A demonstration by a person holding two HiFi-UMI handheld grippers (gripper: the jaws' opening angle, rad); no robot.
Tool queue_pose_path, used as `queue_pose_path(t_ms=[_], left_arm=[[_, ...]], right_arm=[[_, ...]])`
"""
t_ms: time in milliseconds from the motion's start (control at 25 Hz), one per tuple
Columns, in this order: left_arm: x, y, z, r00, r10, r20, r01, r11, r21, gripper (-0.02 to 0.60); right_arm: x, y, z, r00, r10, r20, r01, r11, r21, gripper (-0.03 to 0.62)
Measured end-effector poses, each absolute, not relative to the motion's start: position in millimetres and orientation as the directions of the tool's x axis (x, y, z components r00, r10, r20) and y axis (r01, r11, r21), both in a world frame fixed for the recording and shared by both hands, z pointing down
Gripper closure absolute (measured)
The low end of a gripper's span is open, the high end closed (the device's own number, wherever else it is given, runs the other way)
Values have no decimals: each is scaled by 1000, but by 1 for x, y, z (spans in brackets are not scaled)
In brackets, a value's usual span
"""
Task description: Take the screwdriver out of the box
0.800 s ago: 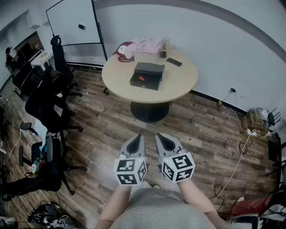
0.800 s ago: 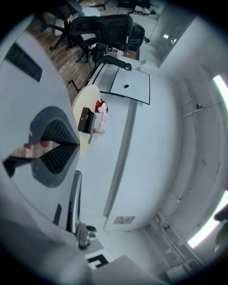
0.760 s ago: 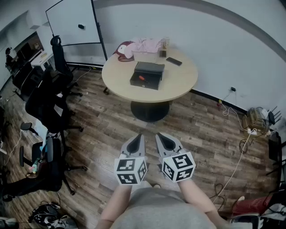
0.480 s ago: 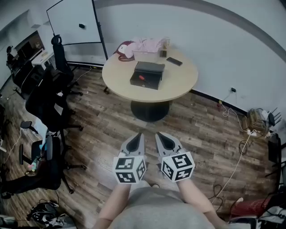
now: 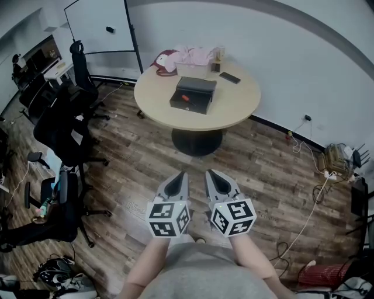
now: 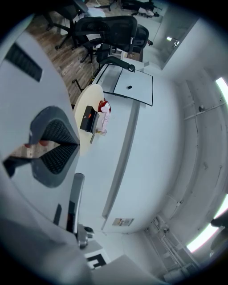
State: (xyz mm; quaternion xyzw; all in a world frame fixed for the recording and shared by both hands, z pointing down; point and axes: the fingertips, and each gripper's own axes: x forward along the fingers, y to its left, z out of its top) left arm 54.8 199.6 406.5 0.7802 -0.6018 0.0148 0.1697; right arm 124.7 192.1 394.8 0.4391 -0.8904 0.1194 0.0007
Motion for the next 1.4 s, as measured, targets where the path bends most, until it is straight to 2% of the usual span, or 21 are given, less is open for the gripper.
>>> queue_pose_path(t_ms=[640, 1400], left_arm=[[41, 133, 423, 256, -933, 252, -946, -188, 264, 583], [-51, -81, 418, 352, -897, 266, -920, -280, 273, 583]], right_arm=[[116, 127, 416, -627, -764, 149, -774, 592, -224, 594], [14, -83, 412, -590, -784, 194, -805, 550, -223, 594]])
